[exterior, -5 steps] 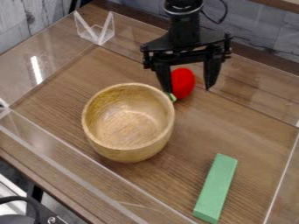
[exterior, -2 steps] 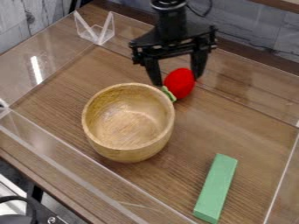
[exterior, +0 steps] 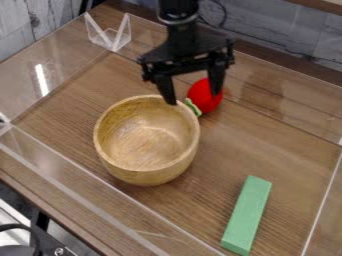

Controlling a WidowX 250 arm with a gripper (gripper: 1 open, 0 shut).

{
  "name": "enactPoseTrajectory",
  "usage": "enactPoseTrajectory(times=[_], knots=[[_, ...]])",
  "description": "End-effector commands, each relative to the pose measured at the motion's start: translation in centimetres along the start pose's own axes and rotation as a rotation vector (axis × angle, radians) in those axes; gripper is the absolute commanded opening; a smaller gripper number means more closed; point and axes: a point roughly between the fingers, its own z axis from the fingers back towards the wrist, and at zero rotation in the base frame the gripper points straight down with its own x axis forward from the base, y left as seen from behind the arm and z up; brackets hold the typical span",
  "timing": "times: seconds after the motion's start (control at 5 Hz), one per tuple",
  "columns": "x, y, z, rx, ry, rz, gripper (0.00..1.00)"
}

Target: Remove the green object from the brown bowl and put it on the table

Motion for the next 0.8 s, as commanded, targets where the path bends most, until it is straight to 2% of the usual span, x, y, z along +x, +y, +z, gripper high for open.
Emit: enactPoseTrajectory(times=[0.0, 0.2, 0.4, 0.6], knots=[[-0.6, -1.0, -0.5, -0.015, -0.025, 0.024, 1.0], [-1.3, -1.1, 1.7, -0.031, -0.028, -0.014, 0.0], [-1.6, -1.0, 3.4, -0.031, -0.033, -0.018, 1.0], [-1.0, -1.2, 2.9, -0.025, -0.04, 0.015, 1.0]])
